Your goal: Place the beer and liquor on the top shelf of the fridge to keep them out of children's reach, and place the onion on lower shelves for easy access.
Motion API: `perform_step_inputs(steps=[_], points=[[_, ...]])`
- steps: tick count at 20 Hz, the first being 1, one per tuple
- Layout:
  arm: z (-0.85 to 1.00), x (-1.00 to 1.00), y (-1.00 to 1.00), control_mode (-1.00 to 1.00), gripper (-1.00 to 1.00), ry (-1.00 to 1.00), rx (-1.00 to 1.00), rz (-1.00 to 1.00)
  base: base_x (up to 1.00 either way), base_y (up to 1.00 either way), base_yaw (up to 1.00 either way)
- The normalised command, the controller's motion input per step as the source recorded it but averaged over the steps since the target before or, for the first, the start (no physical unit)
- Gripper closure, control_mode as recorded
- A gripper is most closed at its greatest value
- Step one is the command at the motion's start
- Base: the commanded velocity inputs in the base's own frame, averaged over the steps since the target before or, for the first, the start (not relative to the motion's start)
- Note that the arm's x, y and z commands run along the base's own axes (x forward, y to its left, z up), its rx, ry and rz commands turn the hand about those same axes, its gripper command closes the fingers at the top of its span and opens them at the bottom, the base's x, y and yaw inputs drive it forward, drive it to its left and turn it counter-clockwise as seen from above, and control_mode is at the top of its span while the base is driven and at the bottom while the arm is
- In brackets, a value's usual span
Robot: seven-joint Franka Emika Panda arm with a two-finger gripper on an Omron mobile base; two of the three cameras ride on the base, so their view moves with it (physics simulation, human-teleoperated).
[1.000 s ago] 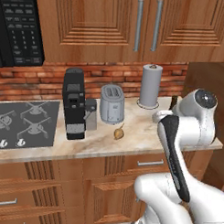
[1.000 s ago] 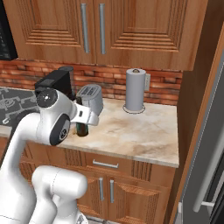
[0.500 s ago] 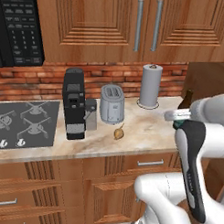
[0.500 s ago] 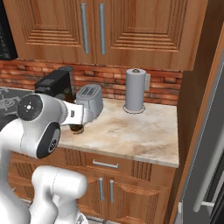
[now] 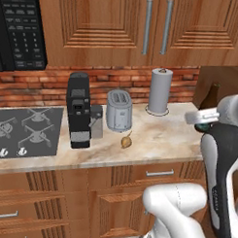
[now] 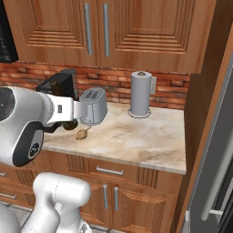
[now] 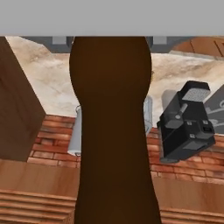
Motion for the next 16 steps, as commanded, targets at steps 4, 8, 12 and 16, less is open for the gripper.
perform_step_inputs(steps=[4, 8, 12, 16], points=[[0.53, -0.22, 0.15, -1.00, 1.00, 0.03, -0.10, 0.00, 0.00, 0.00, 0.00], [0.36, -0.18, 0.17, -1.00, 1.00, 0.05, -0.11, 0.00, 0.00, 0.00, 0.00], [0.06, -0.30, 0.11, 1.00, 1.00, 0.00, -0.09, 0.00, -0.13, 0.02, 0.00], [0.00, 0.00, 0.00, 1.00, 1.00, 0.00, 0.00, 0.00, -0.71, 0.00, 0.00]])
